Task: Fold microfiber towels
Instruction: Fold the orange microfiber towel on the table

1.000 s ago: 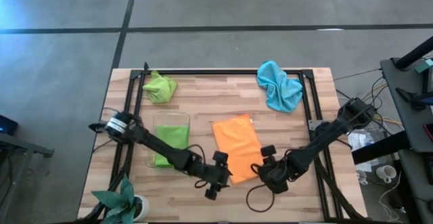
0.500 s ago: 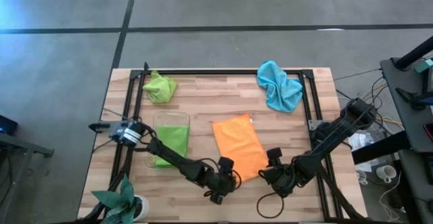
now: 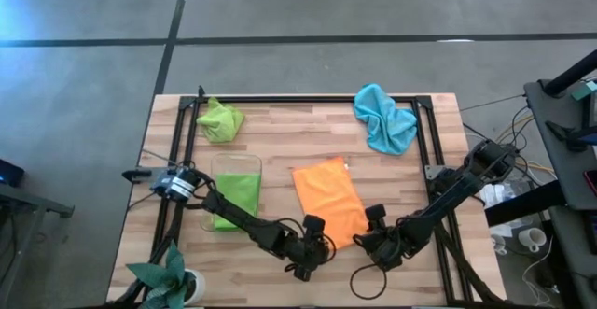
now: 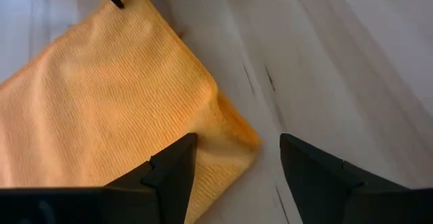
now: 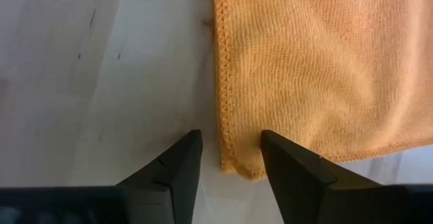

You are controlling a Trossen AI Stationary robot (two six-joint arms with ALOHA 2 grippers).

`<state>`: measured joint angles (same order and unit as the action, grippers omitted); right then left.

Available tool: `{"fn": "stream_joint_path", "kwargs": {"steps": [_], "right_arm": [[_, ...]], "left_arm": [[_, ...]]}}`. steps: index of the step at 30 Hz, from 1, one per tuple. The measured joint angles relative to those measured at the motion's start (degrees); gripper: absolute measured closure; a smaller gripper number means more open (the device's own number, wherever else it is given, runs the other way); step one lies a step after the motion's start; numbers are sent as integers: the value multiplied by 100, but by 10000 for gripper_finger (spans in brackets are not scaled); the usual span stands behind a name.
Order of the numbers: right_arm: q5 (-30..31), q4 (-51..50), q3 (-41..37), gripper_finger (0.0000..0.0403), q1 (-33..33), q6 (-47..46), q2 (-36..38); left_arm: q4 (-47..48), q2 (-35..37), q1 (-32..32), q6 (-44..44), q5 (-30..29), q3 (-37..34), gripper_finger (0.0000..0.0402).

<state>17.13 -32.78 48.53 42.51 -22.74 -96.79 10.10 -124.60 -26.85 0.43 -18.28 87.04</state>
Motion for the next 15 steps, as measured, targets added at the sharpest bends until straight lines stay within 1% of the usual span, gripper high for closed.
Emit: {"fn": "stream_joint_path", "kwargs": {"steps": [3, 7, 12, 15], "right_arm": [[-47, 40, 0, 261, -27, 2, 18], [-81, 68, -2, 276, -53, 9, 24], [-84, 136, -7, 287, -53, 19, 20], [-100, 196, -9, 297, -53, 22, 14]], "left_arm": [[214, 0, -4, 117, 21, 55, 203], [256, -90, 0, 350, 25, 55, 203], [-7, -222, 11, 508, 71, 60, 203], [-51, -247, 13, 441, 134, 66, 220]]}}
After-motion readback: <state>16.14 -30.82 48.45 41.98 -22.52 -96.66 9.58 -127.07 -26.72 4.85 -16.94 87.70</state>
